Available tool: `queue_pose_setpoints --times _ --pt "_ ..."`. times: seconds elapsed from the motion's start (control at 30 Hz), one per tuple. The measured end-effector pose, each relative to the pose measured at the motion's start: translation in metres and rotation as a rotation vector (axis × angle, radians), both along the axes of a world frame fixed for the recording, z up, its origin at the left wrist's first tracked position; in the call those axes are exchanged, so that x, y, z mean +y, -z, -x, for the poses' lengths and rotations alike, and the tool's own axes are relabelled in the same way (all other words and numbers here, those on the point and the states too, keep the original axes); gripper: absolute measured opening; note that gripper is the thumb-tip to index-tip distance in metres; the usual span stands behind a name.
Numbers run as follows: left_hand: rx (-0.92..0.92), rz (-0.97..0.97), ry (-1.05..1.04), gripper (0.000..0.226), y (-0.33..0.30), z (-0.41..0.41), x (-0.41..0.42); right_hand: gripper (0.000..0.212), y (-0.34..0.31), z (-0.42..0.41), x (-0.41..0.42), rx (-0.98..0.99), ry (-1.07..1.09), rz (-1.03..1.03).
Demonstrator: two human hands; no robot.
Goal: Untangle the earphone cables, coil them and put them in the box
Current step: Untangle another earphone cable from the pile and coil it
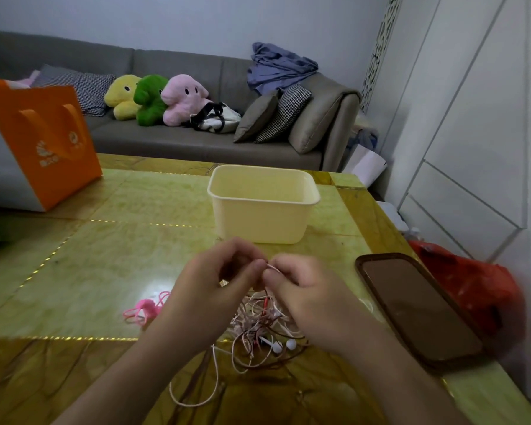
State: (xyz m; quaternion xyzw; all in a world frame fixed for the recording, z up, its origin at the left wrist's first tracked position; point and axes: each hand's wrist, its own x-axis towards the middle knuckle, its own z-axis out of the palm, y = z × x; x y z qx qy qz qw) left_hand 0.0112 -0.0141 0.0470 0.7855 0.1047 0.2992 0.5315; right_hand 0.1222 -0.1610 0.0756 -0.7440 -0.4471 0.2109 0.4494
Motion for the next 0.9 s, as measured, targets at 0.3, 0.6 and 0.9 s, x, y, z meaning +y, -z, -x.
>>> queue_pose_setpoints --times 0.3,0.6,0.9 --pt "0.316 -0.179 -0.047 0.025 0.018 0.002 0.013 0.033 -0.022 -0.013 -0.014 0.279 0.085 -0.661" --pt "0.206 0.071 -0.116 0.021 0.015 -0.003 0.013 0.032 -0.023 -0.035 -0.031 0.348 0.228 -0.75" --pt "0.132 -0.05 -0.057 0.02 0.013 -0.005 0.004 0.078 -0.015 -0.004 -0.016 -0.336 0.202 0.021"
